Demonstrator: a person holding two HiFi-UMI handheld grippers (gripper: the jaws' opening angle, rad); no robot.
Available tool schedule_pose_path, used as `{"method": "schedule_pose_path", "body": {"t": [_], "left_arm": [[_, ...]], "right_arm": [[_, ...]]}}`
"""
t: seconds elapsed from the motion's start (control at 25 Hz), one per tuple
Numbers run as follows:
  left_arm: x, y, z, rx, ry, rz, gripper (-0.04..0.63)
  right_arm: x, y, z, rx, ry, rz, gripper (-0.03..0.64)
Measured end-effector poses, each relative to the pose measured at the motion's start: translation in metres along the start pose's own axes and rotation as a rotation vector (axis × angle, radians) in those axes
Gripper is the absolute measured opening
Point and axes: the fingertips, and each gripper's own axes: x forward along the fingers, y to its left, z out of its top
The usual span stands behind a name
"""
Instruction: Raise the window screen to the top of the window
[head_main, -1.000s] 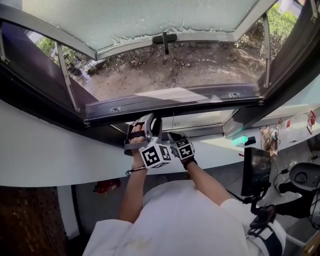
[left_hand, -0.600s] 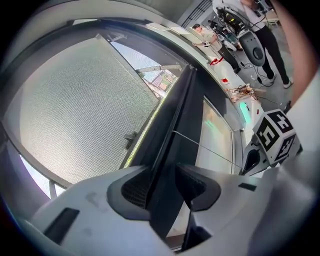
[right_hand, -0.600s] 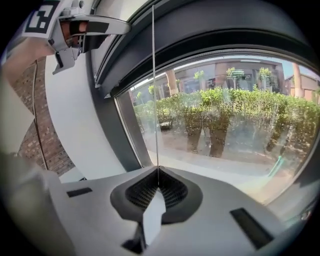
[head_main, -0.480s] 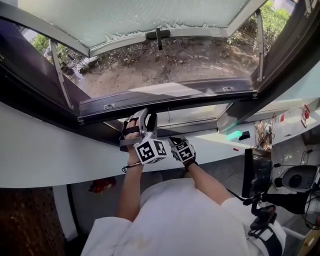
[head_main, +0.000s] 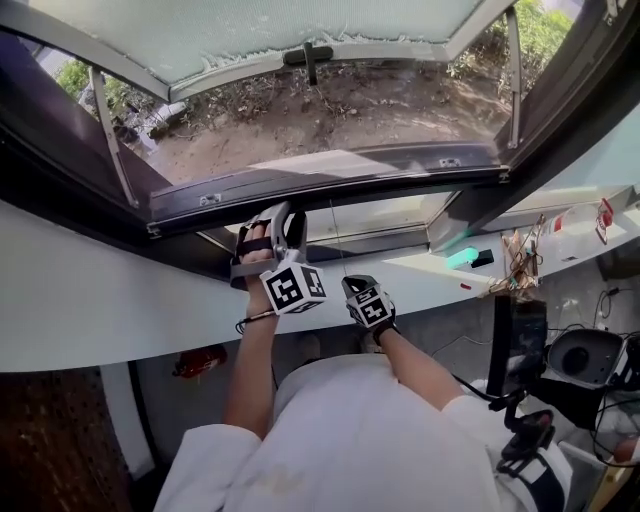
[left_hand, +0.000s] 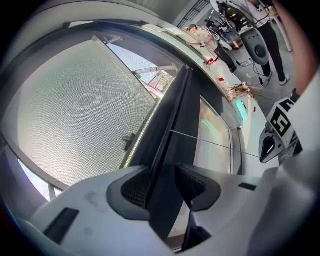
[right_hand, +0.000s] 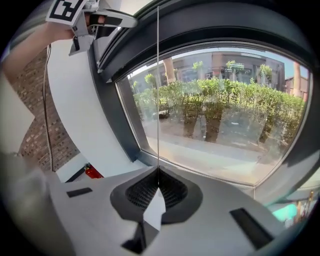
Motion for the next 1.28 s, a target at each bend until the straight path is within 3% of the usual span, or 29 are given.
{"method": "schedule_pose_path", "body": {"t": [0.12, 0.32, 0.44, 0.56, 0.84, 1.08, 1.28], "left_arm": [[-0.001, 0.000, 0.000, 0.004, 0.000, -0.005, 0.153], [0.002, 0.000, 0.001, 0.001, -0.004, -0.002, 0.153], [0.004, 0.001, 0.000, 0.016, 0.046, 0.001, 0.153], [0.006, 0.005, 0.001, 0.056, 0.120, 0.037, 0.114], [0.004, 0.003, -0.002, 0.106, 0.106, 0.068, 0.097], [0.003, 0.001, 0.000, 0.043, 0.071, 0.083, 0.077], [0.000, 0.001, -0.004, 0.045, 0.071, 0.056, 0.078]], "right_arm": [[-0.006, 0.002, -0.027, 0.015, 0.046, -0.008, 0.002], [-0.015, 0.000, -0.031, 0.068, 0.001, -0.018, 0.002], [-0.020, 0.001, -0.032, 0.118, -0.034, -0.021, 0.002], [-0.027, -0.011, -0.034, 0.158, -0.073, -0.088, 0.002], [-0.026, 0.018, -0.037, -0.008, -0.079, -0.057, 0.002], [-0.028, 0.009, -0.042, 0.041, -0.078, -0.075, 0.002], [-0.024, 0.031, -0.041, 0.010, -0.078, -0.038, 0.002]]}}
